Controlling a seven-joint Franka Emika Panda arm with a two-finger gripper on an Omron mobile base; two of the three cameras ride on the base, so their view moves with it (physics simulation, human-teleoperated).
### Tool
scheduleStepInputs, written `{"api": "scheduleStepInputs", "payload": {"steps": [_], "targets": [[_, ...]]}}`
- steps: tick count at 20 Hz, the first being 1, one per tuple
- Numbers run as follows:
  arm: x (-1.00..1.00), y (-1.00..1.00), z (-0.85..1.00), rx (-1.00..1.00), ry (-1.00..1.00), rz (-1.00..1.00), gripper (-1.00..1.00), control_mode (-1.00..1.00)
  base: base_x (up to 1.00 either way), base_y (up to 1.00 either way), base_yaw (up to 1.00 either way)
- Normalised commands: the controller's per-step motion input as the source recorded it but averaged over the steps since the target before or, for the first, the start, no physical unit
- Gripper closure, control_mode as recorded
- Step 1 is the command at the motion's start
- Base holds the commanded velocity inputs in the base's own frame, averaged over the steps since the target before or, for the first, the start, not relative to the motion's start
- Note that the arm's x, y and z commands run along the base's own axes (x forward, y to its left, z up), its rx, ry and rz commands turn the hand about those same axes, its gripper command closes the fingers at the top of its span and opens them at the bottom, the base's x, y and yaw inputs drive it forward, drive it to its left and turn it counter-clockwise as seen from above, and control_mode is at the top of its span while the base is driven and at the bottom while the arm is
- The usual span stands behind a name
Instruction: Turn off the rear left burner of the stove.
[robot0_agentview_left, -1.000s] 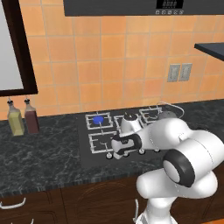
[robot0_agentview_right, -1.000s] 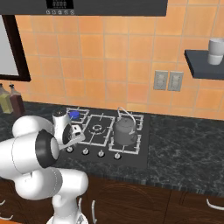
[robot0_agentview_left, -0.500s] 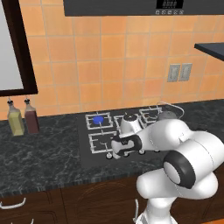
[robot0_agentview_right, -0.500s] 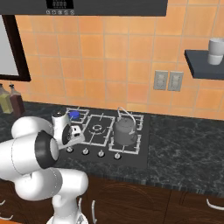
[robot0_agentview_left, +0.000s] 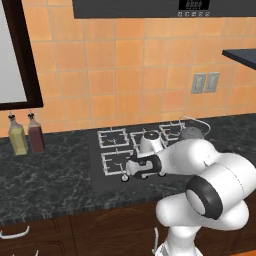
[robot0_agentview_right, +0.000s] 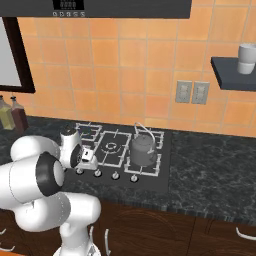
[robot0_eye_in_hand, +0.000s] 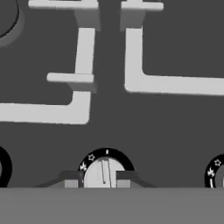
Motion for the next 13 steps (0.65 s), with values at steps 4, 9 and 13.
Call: {"api": "scheduleStepInputs", "payload": {"steps": [4,9,13], "targets": [[-0.17,-0.06,-0.01,0.26,-0.11,-0.66,1.00,-1.00,0.00,0.00,0.00],[0.00,0.00,0.00,0.00,0.01,0.01,1.00,-1.00,0.00,0.00,0.00],[0.00,0.00,0.00,0.00,0.00,0.00,1.00,-1.00,0.00,0.00,0.00]]}}
